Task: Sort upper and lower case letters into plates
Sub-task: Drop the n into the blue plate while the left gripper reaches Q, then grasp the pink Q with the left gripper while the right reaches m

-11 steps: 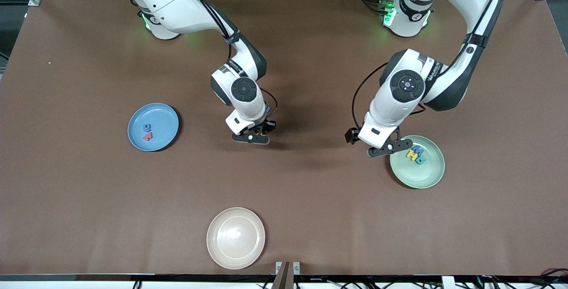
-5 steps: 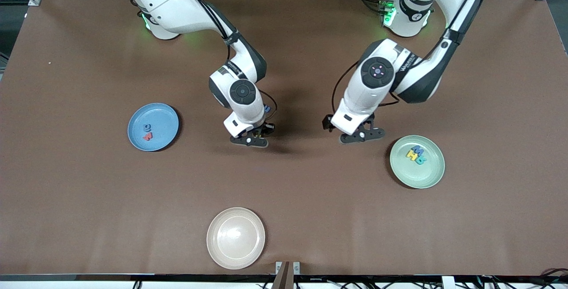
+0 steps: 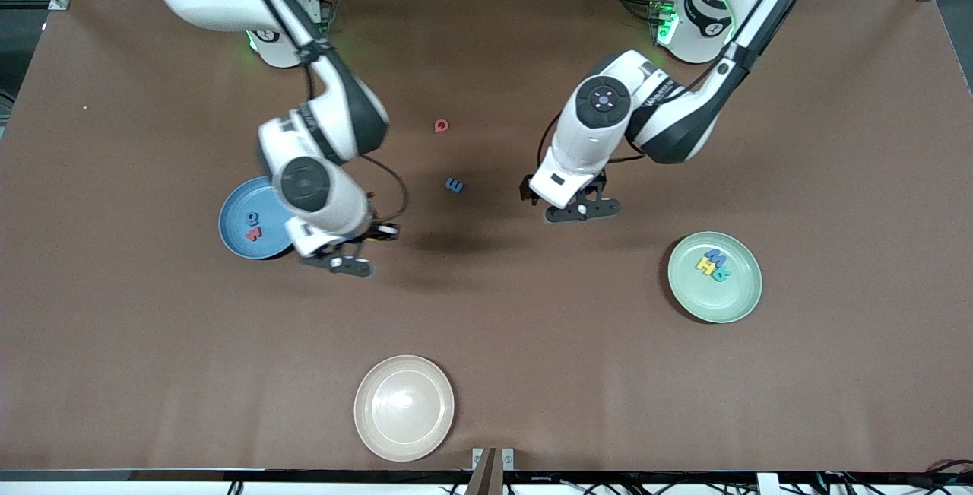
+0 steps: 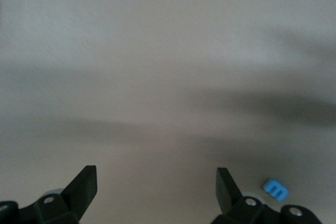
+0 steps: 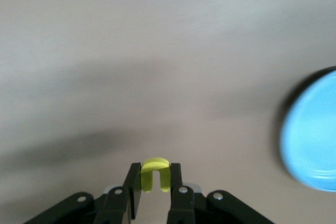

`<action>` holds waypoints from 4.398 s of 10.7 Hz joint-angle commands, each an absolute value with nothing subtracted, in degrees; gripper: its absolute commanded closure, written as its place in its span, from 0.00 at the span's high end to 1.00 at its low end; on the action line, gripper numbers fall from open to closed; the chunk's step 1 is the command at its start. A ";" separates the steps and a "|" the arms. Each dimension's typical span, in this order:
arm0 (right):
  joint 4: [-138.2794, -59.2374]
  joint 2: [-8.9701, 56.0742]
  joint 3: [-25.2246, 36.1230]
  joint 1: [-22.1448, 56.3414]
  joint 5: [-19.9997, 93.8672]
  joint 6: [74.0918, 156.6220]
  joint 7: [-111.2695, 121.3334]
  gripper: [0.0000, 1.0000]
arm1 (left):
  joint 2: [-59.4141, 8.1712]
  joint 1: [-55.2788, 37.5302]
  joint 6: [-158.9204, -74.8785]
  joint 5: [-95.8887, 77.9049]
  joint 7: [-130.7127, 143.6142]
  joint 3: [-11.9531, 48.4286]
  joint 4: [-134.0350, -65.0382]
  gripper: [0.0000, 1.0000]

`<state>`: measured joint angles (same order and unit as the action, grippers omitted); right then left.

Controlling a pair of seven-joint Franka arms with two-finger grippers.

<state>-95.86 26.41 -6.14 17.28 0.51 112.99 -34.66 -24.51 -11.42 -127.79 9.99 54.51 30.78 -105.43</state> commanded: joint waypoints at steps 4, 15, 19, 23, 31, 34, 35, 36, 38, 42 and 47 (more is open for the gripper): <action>-108.08 20.39 5.78 12.13 1.93 112.49 -11.18 0.00 | -28.47 -24.84 -133.06 11.85 65.20 30.50 -104.77 1.00; -125.25 17.23 8.17 9.67 2.02 132.37 -6.42 1.00 | -47.18 -47.27 -134.65 27.60 75.05 24.53 -90.81 1.00; -121.73 17.75 7.21 11.68 6.31 129.11 -8.17 1.00 | -47.99 -49.04 -135.08 27.16 76.73 23.55 -90.61 0.99; -120.50 18.37 7.29 15.46 8.26 129.55 -13.00 1.00 | -48.08 -48.96 -137.99 28.04 78.40 23.47 -91.32 0.68; -120.50 20.65 7.12 18.37 13.86 130.96 -17.58 1.00 | -47.81 -48.96 -137.99 27.77 81.12 23.99 -94.12 0.60; -120.06 20.66 7.12 19.85 14.15 131.22 -20.46 1.00 | -47.55 -48.87 -137.73 27.77 81.12 24.26 -94.48 0.52; -119.88 20.65 6.95 20.65 14.15 131.22 -20.91 1.00 | -47.20 -48.87 -137.46 27.77 81.04 24.26 -94.48 0.43; -119.53 20.65 6.42 20.83 14.15 131.05 -20.92 1.00 | -47.20 -48.78 -137.37 27.69 80.95 24.26 -94.40 0.28; -119.62 20.74 6.42 20.57 14.06 131.13 -20.83 1.00 | -47.20 -48.87 -137.20 27.60 81.21 24.26 -94.57 0.00; -119.62 20.74 6.42 20.74 14.15 131.13 -20.92 1.00 | -43.34 -45.46 -129.91 27.51 80.95 25.04 -94.57 0.00; -119.70 21.35 -0.24 21.35 14.06 135.42 -29.08 1.00 | -36.66 -23.96 -126.14 27.34 74.74 30.66 -94.66 0.00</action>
<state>-119.74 20.65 2.21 20.88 13.14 133.51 -26.43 -39.73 -31.11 -128.06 26.16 77.16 27.96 -92.71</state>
